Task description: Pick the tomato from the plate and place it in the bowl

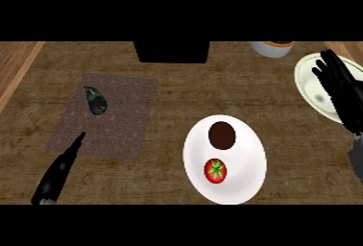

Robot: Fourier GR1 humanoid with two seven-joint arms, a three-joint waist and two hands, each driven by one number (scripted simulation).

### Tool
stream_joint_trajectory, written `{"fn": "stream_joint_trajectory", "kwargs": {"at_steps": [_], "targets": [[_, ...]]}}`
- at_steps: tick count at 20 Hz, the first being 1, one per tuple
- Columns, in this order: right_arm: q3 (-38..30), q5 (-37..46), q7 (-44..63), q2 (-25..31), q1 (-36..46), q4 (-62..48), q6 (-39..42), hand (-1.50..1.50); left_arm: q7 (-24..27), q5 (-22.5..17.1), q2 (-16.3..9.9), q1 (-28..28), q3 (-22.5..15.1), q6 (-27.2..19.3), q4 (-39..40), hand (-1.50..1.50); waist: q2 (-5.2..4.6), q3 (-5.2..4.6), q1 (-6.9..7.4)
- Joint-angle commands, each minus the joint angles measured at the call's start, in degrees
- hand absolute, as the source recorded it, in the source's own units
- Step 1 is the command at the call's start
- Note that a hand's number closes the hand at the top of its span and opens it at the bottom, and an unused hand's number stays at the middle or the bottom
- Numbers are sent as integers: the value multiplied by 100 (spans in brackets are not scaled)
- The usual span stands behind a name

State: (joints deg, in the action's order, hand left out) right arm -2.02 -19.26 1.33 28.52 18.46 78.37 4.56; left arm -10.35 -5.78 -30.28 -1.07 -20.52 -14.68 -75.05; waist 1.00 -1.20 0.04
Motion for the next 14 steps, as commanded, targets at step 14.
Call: {"fn": "stream_joint_trajectory", "kwargs": {"at_steps": [14], "targets": [[3803,2851,-1134,-2110,-1085,2498,-1218,-150,1303,-1422,94,944,1982,-42,-1472,0,-21,106,-172]]}}
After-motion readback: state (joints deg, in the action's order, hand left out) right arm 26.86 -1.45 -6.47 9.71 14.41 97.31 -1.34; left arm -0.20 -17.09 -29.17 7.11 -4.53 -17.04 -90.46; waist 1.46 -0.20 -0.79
